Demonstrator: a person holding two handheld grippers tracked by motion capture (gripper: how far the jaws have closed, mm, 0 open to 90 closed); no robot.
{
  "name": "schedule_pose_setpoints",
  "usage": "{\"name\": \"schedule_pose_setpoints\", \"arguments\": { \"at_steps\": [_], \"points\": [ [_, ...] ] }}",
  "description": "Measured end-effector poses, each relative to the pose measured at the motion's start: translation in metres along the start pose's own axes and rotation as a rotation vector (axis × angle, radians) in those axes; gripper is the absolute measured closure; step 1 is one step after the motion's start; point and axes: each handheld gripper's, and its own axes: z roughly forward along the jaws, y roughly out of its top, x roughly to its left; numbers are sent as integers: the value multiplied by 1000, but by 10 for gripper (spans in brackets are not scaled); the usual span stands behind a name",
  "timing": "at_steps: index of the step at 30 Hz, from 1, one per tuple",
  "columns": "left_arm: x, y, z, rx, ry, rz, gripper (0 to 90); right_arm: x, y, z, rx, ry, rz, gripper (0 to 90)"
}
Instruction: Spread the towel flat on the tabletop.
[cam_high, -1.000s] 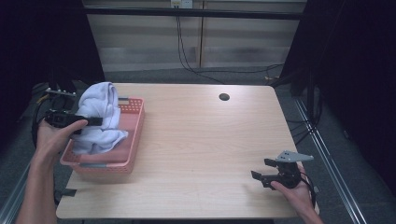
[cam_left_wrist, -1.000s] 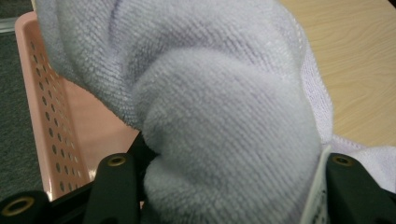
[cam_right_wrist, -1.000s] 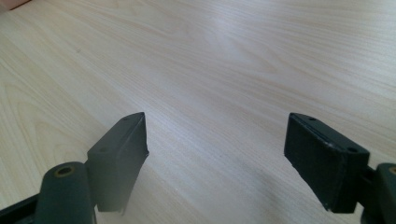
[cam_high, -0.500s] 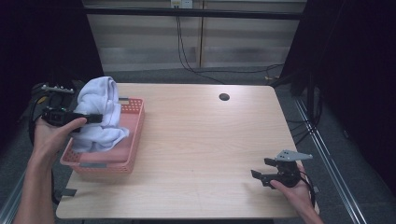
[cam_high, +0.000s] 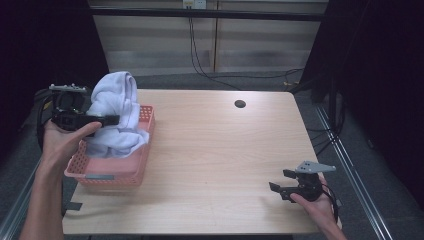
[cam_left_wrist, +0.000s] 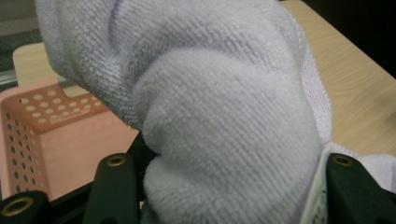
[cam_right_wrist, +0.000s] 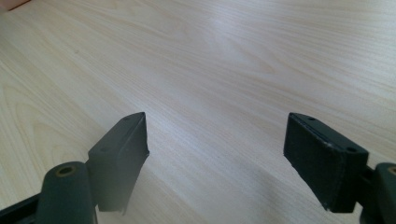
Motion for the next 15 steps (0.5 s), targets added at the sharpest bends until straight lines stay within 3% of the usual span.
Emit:
{"name": "schedule_pose_setpoints", "arguments": {
  "at_steps": [6, 15],
  "points": [
    [-23, 15, 3, -15, -24, 51, 449, 0, 1, 1, 2, 3, -4, 219],
    [-56, 27, 36, 14, -80, 93, 448, -1, 0, 0, -3, 5, -4, 219]
  ]
}}
